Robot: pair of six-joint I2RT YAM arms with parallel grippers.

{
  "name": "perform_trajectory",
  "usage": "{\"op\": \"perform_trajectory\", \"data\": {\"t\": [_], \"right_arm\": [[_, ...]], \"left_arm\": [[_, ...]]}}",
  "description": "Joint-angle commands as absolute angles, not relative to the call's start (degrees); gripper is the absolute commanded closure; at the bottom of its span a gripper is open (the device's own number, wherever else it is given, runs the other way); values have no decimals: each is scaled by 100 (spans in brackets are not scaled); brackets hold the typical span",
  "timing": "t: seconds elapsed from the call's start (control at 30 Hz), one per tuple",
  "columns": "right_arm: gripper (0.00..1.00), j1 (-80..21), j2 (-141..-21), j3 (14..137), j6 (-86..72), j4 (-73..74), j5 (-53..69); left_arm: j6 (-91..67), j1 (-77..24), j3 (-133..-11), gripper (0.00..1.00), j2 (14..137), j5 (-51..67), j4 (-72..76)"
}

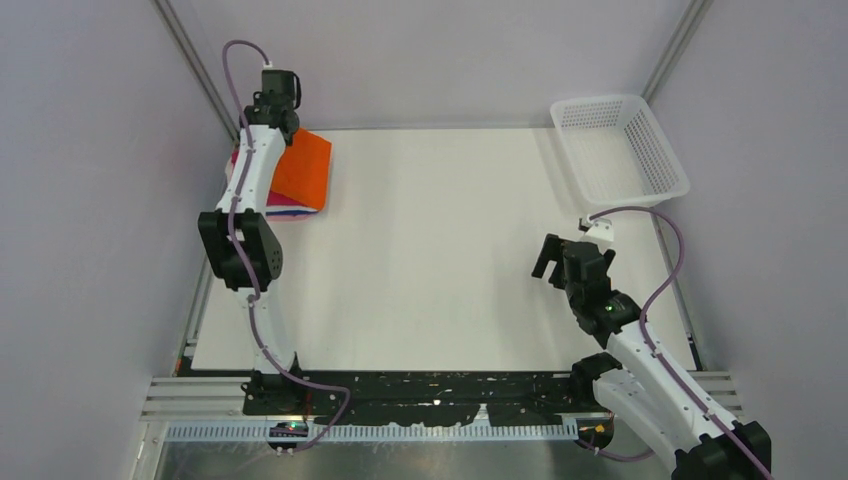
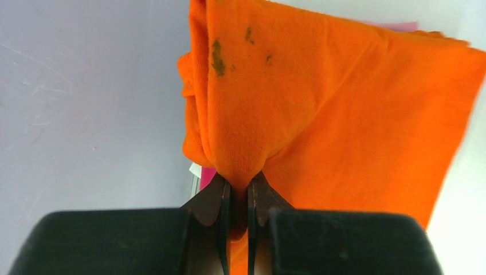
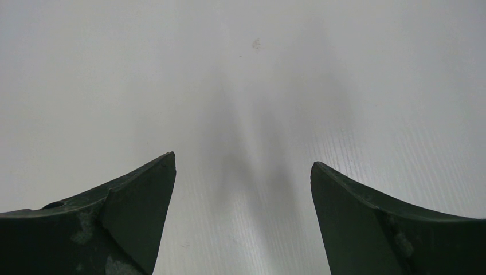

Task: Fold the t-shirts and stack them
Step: Put the neatly folded tshirt into the corner of the board with the left arm, then reset both arms

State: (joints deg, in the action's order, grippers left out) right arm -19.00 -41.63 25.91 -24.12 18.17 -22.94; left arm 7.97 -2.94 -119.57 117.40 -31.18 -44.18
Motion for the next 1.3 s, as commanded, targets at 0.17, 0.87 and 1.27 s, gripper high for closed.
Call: {"op": "perform_trajectory", "data": {"t": [0.17, 0.87, 1.27], "right_arm": [[5, -1885, -4202, 2922, -2406, 1771, -2584], [5, -1891, -4544, 3037, -2415, 1797, -2746], [5, -1887, -4321, 3091, -2452, 1871, -2522]], "left_arm": [[857, 383, -12258, 100, 12140, -2824, -3954], [423, 772, -12305, 0, 12101, -2970, -3971], [-1384, 719, -11270, 0, 10412, -631, -3629]]}}
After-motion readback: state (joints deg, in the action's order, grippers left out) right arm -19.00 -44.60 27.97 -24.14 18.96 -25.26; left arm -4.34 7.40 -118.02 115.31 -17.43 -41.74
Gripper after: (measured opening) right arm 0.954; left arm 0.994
